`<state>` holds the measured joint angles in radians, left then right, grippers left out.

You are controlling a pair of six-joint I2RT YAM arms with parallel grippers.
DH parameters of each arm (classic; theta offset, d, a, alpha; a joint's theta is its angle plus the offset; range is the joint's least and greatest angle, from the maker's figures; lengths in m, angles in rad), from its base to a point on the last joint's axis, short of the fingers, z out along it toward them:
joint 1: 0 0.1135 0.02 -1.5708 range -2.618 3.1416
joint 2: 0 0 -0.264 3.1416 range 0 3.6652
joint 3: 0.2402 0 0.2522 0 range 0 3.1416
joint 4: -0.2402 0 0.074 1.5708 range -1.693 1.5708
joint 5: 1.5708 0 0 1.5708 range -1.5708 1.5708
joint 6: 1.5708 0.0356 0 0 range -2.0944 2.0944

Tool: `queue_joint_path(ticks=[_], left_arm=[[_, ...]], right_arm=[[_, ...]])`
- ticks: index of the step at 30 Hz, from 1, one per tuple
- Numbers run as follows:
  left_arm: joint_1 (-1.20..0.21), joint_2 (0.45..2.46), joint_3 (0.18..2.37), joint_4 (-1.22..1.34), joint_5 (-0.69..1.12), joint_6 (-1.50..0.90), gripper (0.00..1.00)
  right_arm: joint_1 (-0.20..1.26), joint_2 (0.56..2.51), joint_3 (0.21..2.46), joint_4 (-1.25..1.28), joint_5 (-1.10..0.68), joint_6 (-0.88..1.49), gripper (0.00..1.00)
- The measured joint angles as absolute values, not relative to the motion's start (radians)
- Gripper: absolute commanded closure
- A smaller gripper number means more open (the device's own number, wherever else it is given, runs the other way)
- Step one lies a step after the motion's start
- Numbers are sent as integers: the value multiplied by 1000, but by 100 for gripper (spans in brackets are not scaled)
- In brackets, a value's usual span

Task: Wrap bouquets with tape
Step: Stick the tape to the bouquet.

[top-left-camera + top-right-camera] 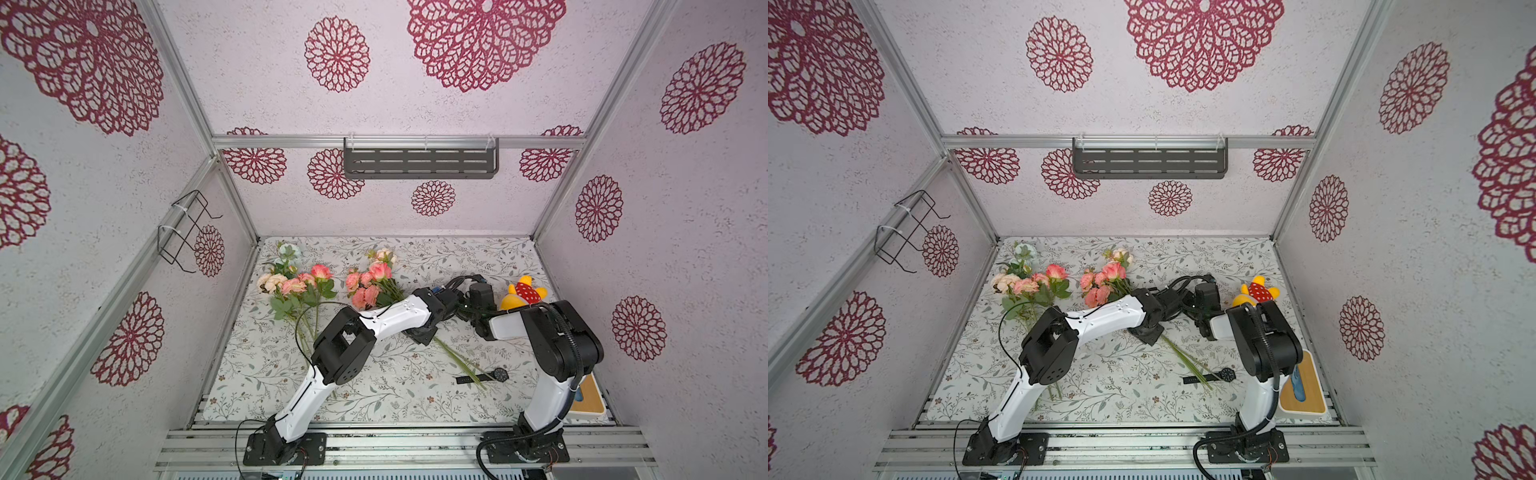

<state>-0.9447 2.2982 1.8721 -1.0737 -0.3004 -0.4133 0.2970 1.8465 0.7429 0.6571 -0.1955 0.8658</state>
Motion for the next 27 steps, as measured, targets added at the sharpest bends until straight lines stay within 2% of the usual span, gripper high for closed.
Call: queue_joint_path(ticks=[2,6,7,14,15,19,27], left_arm=[[-945,2297,1862,-1071,-300,-413,59],[-945,2265,1811,-1049,-296,-417,28],[-945,2246,1787,-1039,-295,-417,25],[-945,2072,1642,-944,-281,-412,13],[-944,2048,1626,-928,-278,-412,7],[-933,1945,1558,-860,-255,-414,0],[-838,1696,1385,-711,-169,-461,2]], right_arm=[[297,1841,737,657,-196,865,39],[297,1820,725,641,-196,856,35],[296,1812,724,627,-199,849,34],[292,1784,721,571,-239,783,30],[290,1780,722,561,-245,771,30],[289,1753,722,490,-282,706,25],[290,1599,723,325,-280,578,21]])
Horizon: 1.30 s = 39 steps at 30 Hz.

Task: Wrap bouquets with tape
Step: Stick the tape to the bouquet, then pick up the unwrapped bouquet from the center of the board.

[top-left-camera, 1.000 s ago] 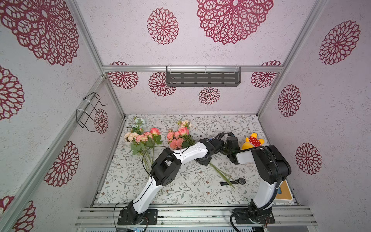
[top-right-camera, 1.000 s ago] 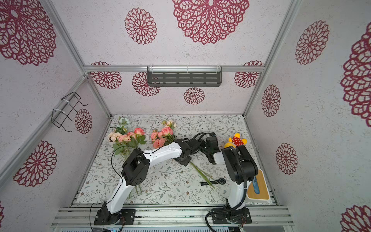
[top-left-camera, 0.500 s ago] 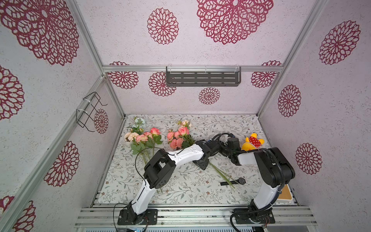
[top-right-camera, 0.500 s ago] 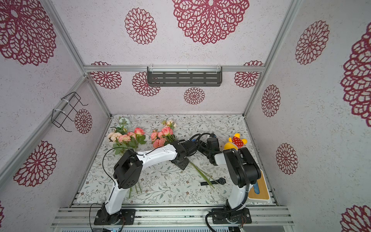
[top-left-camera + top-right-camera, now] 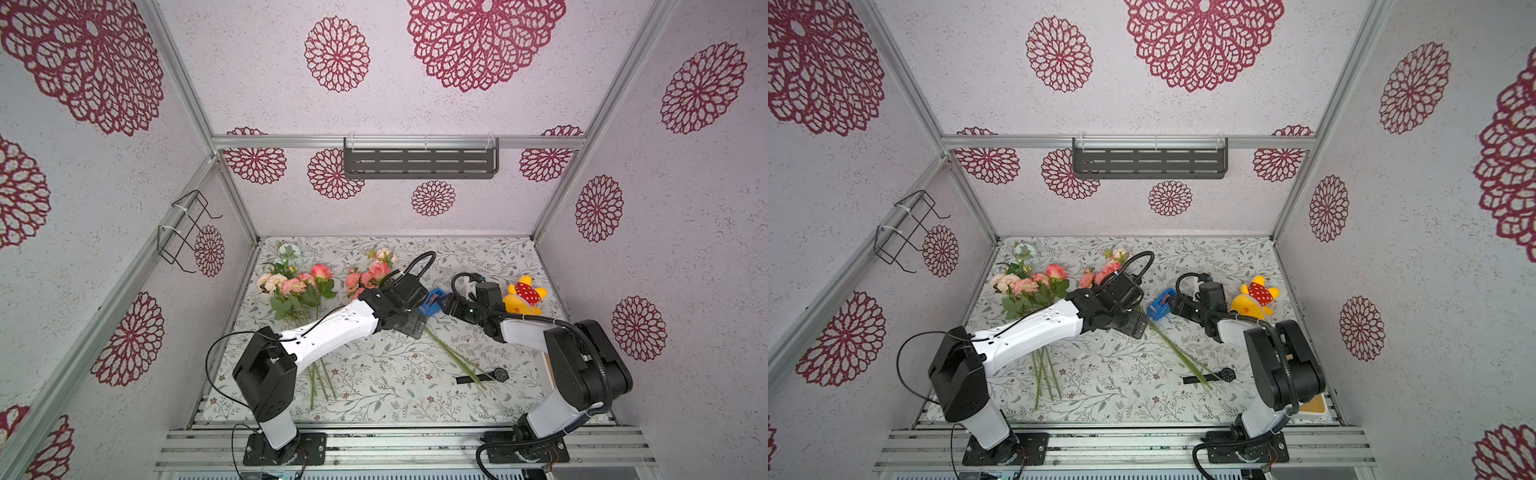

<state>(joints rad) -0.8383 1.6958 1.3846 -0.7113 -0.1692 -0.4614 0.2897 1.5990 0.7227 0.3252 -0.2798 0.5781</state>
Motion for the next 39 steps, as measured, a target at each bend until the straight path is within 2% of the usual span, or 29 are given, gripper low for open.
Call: queue_joint_path(ticks=[4,9,14,23,39], left_arm=[[-742,1636,1310,-607,-60,-574,2],[-614,1611,1173,-359,129,-804,1],[-590,1648,1118,-207,218,-983,1],[-583,1654,1074,-91,237,-1107,0],[-583,1654,1074,-84,231,-1129,0]], right_arm=[[319,1545,760,185,-216,490,20],[436,1540,825,76,-163,405,23],[521,1607,876,39,-134,383,28],[585,1737,949,24,-82,342,39],[600,1742,936,35,-84,252,44]])
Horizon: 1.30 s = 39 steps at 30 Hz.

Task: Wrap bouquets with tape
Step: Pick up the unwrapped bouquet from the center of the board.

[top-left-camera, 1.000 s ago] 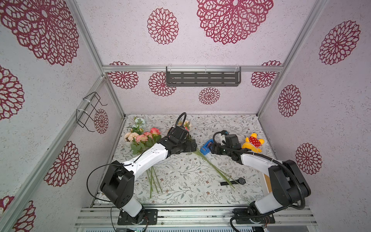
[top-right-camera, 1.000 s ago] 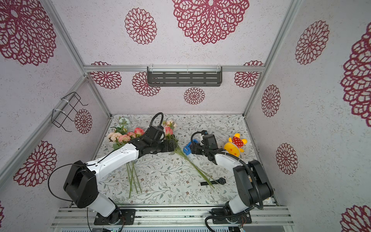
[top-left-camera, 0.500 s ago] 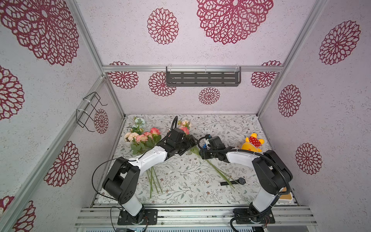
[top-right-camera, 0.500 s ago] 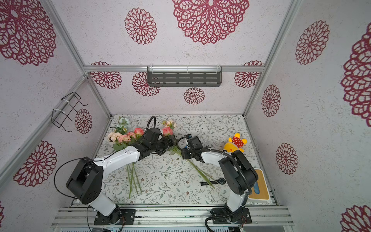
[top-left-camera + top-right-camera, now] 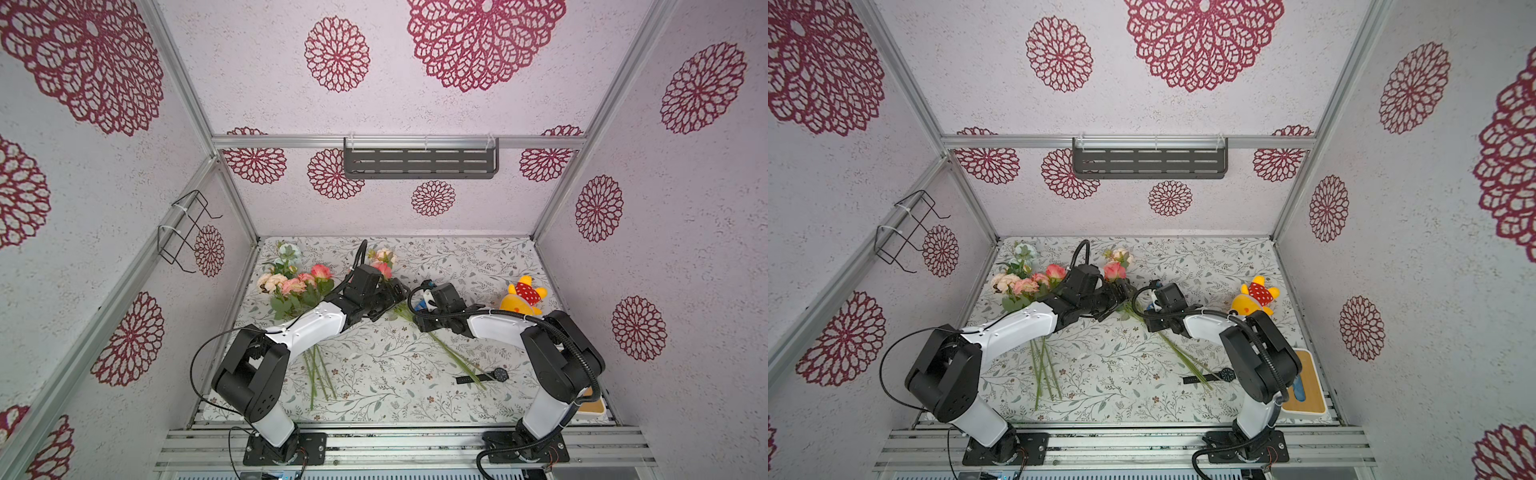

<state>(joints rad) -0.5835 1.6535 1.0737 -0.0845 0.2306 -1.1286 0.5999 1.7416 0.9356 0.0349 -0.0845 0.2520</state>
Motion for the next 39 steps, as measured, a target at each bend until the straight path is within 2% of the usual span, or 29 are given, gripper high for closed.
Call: queue_joint_path(ticks=[10,27,36,39], left_arm=[[-583,1654,1074,-64,235,-1131,0],[-583,1657,1074,-45,249,-1136,0],[-583,1672,1074,-35,255,-1142,0],[-582,1678,1074,-31,259,-1147,0]], right_arm=[[616,1742,900,54,-156,243,39],[619,1747,877,59,-123,202,46],[628,1764,876,94,-50,178,63],[632,1764,868,105,-26,170,73]])
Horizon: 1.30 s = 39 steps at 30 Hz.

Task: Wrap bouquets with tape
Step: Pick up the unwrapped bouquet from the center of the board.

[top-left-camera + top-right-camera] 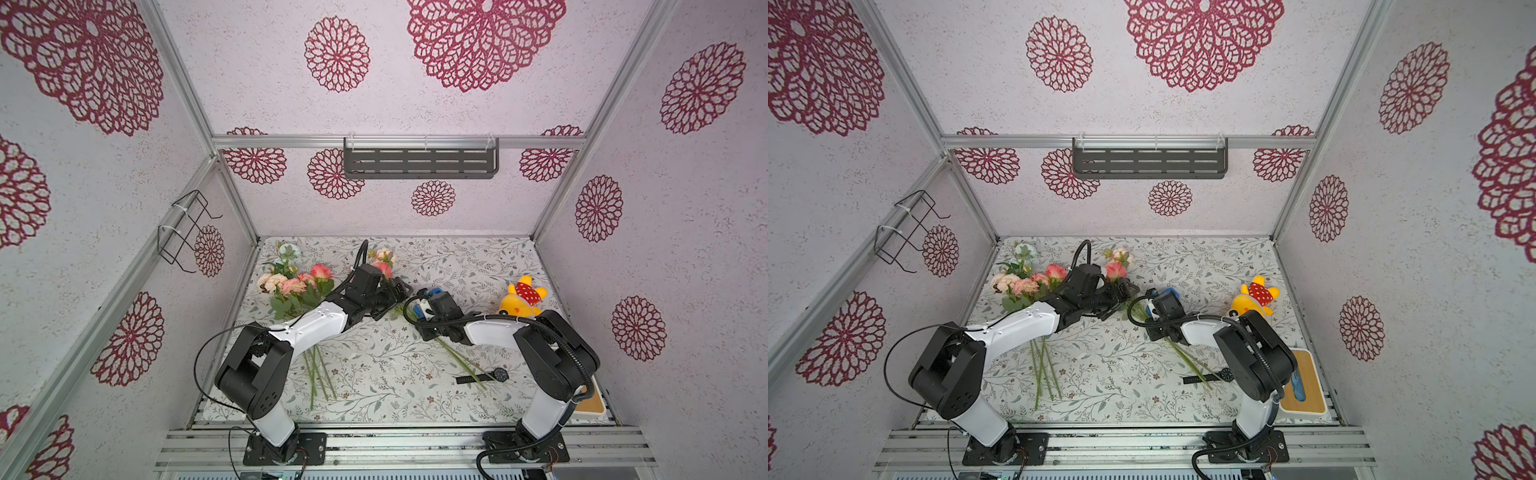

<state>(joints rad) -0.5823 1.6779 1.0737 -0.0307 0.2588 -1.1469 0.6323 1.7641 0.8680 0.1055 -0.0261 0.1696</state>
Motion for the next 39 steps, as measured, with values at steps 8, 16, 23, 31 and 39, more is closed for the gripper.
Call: queue_joint_path(ticks=[8,16,23,31,39], left_arm=[[-577,1689,1022,72,255,-1247,2],[-579,1746,904,244,209,-1454,3],[-590,1847,953,292,211,-1525,1],[-619,1981,1053,354,206,-1584,9],[-634,2078,1090,415,202,-1658,27]], right_arm=[[636,1764,865,109,-50,125,93],[631,1764,867,107,-88,133,96],[600,1750,867,107,-160,154,98],[590,1727,868,108,-215,169,98],[585,1727,903,95,-240,178,97]])
